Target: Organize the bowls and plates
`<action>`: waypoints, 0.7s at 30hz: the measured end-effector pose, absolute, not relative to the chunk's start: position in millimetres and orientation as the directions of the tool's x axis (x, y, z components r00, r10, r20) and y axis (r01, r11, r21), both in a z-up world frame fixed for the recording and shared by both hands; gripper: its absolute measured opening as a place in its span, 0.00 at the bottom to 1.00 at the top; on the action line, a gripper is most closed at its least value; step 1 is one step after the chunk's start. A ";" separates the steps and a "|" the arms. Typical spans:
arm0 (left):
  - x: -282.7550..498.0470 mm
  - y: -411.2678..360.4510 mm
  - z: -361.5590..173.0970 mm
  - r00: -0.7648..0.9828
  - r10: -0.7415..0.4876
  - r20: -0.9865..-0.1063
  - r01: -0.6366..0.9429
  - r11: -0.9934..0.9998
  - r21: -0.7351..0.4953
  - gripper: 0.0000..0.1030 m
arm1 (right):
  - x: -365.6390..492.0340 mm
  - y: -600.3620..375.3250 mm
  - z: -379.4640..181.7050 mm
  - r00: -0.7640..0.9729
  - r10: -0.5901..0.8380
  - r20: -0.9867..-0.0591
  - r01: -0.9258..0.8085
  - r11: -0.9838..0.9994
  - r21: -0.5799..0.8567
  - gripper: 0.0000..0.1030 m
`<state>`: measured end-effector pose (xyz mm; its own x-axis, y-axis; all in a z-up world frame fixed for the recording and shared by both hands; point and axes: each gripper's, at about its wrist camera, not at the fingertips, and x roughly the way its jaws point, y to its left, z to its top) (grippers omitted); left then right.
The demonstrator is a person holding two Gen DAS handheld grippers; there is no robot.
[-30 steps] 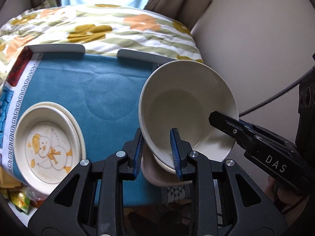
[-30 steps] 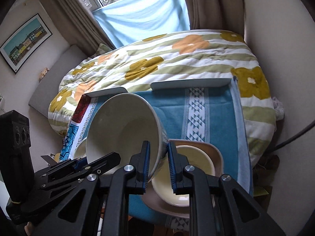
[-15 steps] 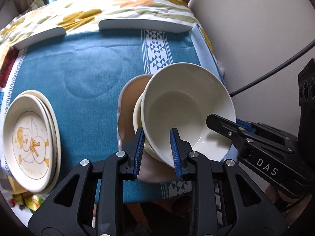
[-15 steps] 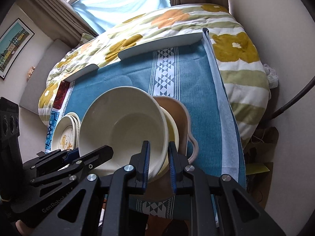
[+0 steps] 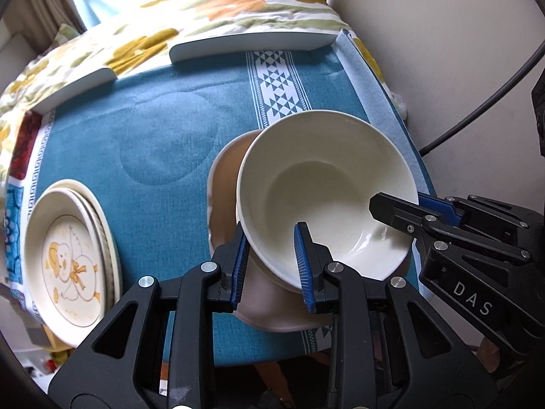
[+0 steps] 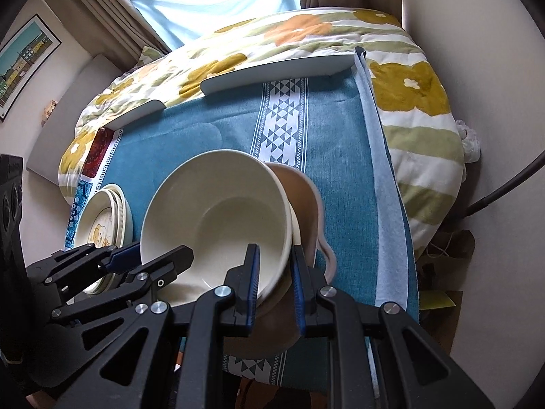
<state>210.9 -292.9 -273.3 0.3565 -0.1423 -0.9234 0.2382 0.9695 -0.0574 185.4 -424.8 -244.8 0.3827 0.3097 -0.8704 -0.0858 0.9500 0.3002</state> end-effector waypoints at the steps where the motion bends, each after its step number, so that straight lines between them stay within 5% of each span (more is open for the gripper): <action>1: 210.3 -293.5 -273.1 0.358 -0.137 -0.923 0.240 0.969 -0.051 0.23 | 185.1 -424.7 -244.8 0.383 0.308 -0.871 -0.087 0.951 0.298 0.16; 21: 206.6 -297.4 -275.3 0.379 -0.079 -0.922 0.240 0.971 0.016 0.23 | 179.6 -417.2 -240.3 0.394 0.263 -0.881 -0.126 0.965 0.232 0.16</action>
<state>206.6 -297.4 -275.3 0.3786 -0.0786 -0.9222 0.2397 0.9707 0.0157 179.6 -417.2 -240.3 0.3937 0.2631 -0.8808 -0.1259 0.9646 0.2318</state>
